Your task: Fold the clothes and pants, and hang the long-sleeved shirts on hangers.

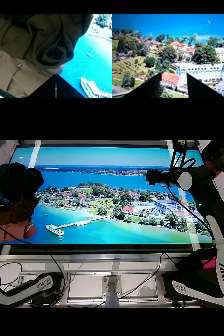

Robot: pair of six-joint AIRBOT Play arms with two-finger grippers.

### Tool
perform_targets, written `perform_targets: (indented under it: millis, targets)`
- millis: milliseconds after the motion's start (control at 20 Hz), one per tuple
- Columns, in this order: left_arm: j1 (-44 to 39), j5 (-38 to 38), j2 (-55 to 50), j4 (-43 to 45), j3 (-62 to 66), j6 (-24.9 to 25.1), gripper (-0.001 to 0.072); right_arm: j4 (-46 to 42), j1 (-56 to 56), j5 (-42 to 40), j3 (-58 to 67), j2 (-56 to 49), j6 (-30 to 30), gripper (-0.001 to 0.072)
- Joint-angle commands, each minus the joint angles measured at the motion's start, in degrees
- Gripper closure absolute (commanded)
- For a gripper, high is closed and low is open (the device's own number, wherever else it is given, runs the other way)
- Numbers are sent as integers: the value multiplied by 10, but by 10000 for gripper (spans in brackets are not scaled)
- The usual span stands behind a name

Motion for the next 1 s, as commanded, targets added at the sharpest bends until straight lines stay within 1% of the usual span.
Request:
perform_targets:
  millis: [0, 350, 400, 500, 550, 600, 650, 950]
  targets:
    - [1, 1, 0, 0, 0, 0, 682, 0, 0, 0, 1, 0, 0, 333]
    - [1, 0, 0, 13, 0, 1, 681, 0, 0, 0, 1, 0, 0, 333]
    - [1, 0, 0, 17, 0, 9, 680, 0, 0, 0, 1, 0, 0, 333]
    - [1, 7, -2, 17, 0, 53, 668, 0, 0, 0, 1, 0, 0, 333]
    - [1, 9, -6, 17, 0, 84, 487, 0, 0, 0, 1, 0, 0, 333]
    - [1, 9, -10, 17, 0, 102, 228, 0, 0, 0, 1, 0, 0, 333]
    - [1, 8, -13, 17, 0, 101, 141, 0, 0, 0, 1, 0, 0, 333]
    - [16, 9, -40, 26, 0, 101, 141, 4, 0, 0, 1, 0, 0, 333]
